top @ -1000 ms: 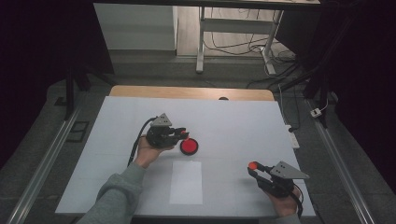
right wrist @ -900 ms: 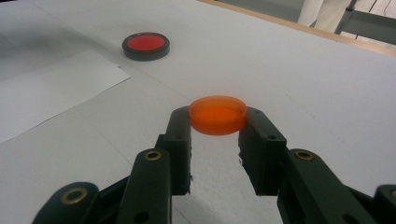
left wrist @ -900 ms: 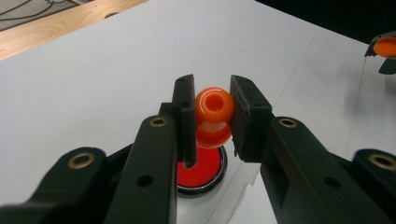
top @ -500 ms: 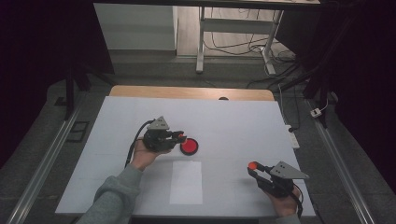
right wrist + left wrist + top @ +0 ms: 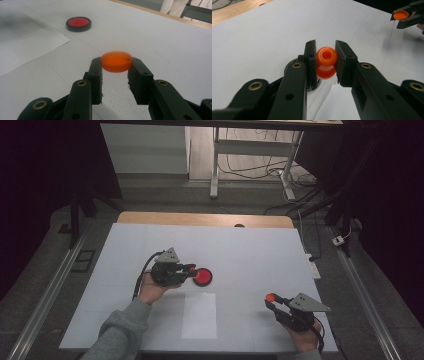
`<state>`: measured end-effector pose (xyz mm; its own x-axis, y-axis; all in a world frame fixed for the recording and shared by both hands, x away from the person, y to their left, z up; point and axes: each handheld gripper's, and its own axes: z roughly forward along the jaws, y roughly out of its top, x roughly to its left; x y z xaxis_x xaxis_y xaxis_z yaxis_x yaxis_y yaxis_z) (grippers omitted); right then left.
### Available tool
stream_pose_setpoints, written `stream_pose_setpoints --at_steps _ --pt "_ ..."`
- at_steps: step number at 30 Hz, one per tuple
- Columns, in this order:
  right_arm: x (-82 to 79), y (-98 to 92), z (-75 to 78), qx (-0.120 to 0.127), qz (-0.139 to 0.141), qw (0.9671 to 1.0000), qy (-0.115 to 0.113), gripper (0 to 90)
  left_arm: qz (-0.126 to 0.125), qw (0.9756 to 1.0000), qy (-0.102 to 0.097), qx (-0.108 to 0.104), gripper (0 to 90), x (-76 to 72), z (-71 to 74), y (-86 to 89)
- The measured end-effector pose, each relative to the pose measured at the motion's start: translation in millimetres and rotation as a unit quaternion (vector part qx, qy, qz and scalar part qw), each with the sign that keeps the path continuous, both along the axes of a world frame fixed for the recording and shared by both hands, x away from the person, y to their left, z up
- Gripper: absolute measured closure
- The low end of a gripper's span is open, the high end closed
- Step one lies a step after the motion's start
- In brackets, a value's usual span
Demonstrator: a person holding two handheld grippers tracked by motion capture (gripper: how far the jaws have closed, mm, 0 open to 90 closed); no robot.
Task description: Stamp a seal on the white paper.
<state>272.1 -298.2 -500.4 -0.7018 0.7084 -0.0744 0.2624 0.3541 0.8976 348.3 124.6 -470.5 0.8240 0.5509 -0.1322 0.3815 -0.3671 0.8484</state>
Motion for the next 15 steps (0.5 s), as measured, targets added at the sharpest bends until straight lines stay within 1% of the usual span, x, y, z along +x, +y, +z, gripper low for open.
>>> stream_pose_setpoints --at_steps 6,15 --pt "0.4 -0.2 -0.5 0.000 0.000 1.0000 0.001 64.3 -0.004 1.0000 -0.004 0.002 72.2 -4.2 0.3 0.3" --pt "0.5 -0.2 -0.9 0.000 0.000 1.0000 0.002 64.3 -0.009 1.0000 -0.002 0.003 72.1 -7.3 -0.6 -0.7"
